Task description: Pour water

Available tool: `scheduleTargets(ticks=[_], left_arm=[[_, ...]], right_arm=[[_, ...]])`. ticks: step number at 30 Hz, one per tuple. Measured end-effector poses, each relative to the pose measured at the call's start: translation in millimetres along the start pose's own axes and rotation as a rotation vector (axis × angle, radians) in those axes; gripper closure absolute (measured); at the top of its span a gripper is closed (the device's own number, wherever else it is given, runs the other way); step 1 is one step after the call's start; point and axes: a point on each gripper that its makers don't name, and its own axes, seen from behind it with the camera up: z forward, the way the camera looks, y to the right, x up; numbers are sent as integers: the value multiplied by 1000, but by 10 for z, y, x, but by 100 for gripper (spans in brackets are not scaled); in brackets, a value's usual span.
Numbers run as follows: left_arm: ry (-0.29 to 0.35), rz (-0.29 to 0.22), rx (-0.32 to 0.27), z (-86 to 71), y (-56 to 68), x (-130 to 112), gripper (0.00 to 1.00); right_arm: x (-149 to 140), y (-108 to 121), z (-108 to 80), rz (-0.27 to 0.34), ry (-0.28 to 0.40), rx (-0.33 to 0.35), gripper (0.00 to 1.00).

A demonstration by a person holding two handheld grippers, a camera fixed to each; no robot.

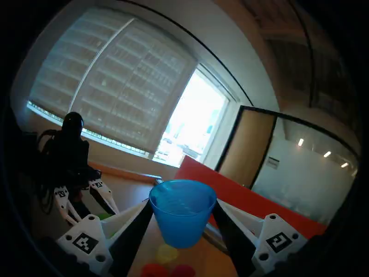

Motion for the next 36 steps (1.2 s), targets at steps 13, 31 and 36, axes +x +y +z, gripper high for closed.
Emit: scheduleTargets(ticks=[13,31,36], left_arm=[[-15,-1,18,27,-73,-21,12],[-106,8,29,115,-209,-209,12],[-146,10,21,154,-230,-316,12]], right_arm=[[-134,84,-71,304,-18,2,10],[-584,-58,-290,309,-103,20,10],[-738,-153,-367,316,-127,38,10]])
